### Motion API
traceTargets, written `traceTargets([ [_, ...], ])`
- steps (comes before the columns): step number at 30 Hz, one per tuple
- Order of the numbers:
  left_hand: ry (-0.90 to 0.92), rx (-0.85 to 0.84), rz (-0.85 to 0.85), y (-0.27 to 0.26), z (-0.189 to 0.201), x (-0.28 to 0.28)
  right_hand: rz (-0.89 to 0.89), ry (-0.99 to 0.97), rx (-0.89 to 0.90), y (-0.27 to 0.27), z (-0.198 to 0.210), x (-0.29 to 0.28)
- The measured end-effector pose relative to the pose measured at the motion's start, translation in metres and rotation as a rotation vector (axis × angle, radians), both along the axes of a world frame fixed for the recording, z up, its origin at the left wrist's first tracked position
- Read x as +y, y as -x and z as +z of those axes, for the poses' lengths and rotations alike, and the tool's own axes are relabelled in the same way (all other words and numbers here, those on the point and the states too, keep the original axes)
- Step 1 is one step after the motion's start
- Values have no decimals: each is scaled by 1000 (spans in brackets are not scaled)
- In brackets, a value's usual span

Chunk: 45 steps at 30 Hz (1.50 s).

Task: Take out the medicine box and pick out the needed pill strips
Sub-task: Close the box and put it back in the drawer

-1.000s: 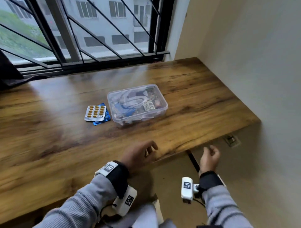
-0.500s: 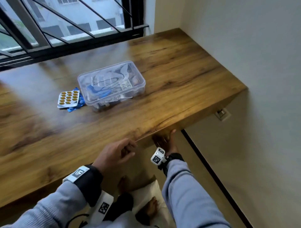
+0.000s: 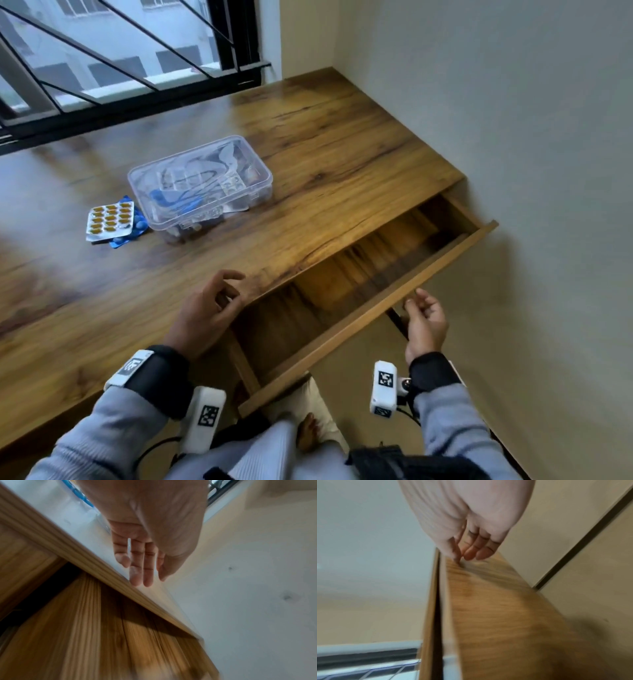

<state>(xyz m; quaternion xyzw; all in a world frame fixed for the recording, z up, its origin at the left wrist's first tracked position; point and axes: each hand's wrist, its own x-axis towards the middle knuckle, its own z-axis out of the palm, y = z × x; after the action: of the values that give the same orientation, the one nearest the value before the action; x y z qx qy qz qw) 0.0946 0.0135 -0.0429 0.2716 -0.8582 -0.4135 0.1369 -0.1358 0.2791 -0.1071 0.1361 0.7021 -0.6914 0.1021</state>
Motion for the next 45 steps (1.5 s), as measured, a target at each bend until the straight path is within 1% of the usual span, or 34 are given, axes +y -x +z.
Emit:
traceTargets([
  [2, 8, 42, 151, 2, -3, -20, -62, 14, 190, 6, 36, -7],
  [4, -10, 93, 323, 2, -4, -46, -18, -16, 323, 11, 66, -25],
  [6, -48, 188, 505, 1, 0, -75, 136, -23, 368, 17, 90, -52],
  [8, -94, 302, 699, -4, 8, -103, 332, 1, 369, 22, 108, -87],
  [10, -109, 363, 821, -11, 17, -129, 548, 1, 382, 28, 123, -130],
  [12, -106, 331, 846, -14, 23, -149, 741, -52, 422, 32, 131, -178],
  [14, -159, 276, 821, -12, 26, -160, 866, -135, 449, 32, 133, -227],
  [15, -215, 268, 802, -9, 26, -163, 904, -188, 451, 31, 133, -249],
  [17, -358, 254, 772, -2, 30, -163, 942, -316, 423, 29, 130, -289],
  [19, -495, 236, 737, 6, 32, -158, 999, -446, 326, 29, 121, -312],
  [21, -583, 245, 706, 13, 35, -153, 1026, -472, 212, 27, 111, -322],
  [23, -673, 266, 718, 16, 39, -153, 968, -469, 190, 27, 105, -324],
  [25, -783, 286, 749, 16, 39, -155, 899, -475, 209, 26, 103, -317],
  [27, -851, 275, 746, 16, 38, -154, 862, -463, 237, 27, 105, -304],
  [30, -925, 243, 658, 23, 45, -130, 789, -430, 295, 34, 101, -266],
  [33, -974, 211, 503, 27, 60, -77, 687, -377, 345, 45, 94, -200],
  [35, -959, 138, 367, 30, 66, -36, 597, -308, 351, 53, 88, -146],
  [38, -926, 14, 189, 43, 65, 22, 509, -270, 283, 59, 80, -64],
  [41, -868, -136, -2, 61, 49, 66, 484, -345, 213, 61, 74, -4],
  [43, -821, -239, -123, 72, 35, 87, 463, -443, 225, 67, 70, 19],
  [45, -835, -324, -179, 80, 23, 100, 459, -554, 234, 70, 70, 31],
])
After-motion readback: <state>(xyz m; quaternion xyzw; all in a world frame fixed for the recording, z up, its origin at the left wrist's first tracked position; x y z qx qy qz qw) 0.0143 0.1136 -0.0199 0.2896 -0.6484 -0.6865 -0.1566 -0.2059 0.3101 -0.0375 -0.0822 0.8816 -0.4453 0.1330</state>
